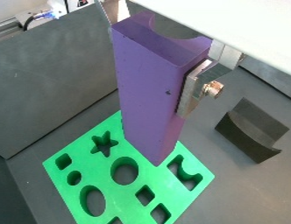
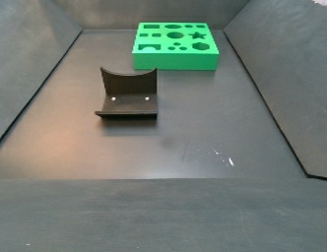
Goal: Insert the arch object.
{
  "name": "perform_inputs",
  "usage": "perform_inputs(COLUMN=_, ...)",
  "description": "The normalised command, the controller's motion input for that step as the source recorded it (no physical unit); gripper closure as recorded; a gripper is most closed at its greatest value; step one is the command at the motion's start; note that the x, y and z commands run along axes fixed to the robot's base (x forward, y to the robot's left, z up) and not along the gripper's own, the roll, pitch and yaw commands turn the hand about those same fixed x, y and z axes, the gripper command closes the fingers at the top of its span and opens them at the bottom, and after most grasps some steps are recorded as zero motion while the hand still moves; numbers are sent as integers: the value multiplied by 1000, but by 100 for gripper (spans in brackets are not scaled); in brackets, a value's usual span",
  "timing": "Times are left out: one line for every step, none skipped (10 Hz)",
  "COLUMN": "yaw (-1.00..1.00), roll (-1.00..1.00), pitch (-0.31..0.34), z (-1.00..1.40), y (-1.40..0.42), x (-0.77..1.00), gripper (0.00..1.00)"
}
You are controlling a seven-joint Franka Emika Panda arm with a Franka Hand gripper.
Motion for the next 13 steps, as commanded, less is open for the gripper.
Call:
perform_inputs(yaw=0, roll=71, pitch=17, z=-343, y=0, x=431, gripper=100)
perform_inputs(yaw=0, roll=143, pitch=33, z=-494, y=9, x=674, gripper=100)
perform_inputs(yaw=0, roll=174, pitch=34, z=-489, y=49, x=777, gripper=100)
perform_inputs(yaw=0, roll=206, pitch=59, z=-466, y=43, x=837, gripper=100)
perform_inputs(yaw=0, roll=217, pitch=44, z=-497, y=26, x=774, gripper=100)
perform_inputs(yaw=0, roll=200, pitch=14, z=-523, y=60, x=677, gripper=100)
perform_inputs(yaw=0, roll=181, pitch=19, z=-509, y=94, x=654, gripper=100)
perform_inputs(yaw=0, roll=167, pitch=57, z=-494, y=117, x=643, gripper=100)
perform_inputs(yaw=0, roll=166, pitch=90, z=-451, y=171, x=629, gripper=100)
perform_inputs(yaw=0, roll=144, pitch=79, z=-403, y=209, x=546, gripper=100)
perform_inputs(yaw=-40, roll=120, pitch=74, z=-369, y=240, x=440, gripper=100)
perform_inputs(yaw=-69, roll=80, pitch=66, z=-371, y=246, x=314, gripper=100)
perform_inputs(yaw=-91, roll=74, pitch=61, z=-340, y=243, x=271, gripper=100)
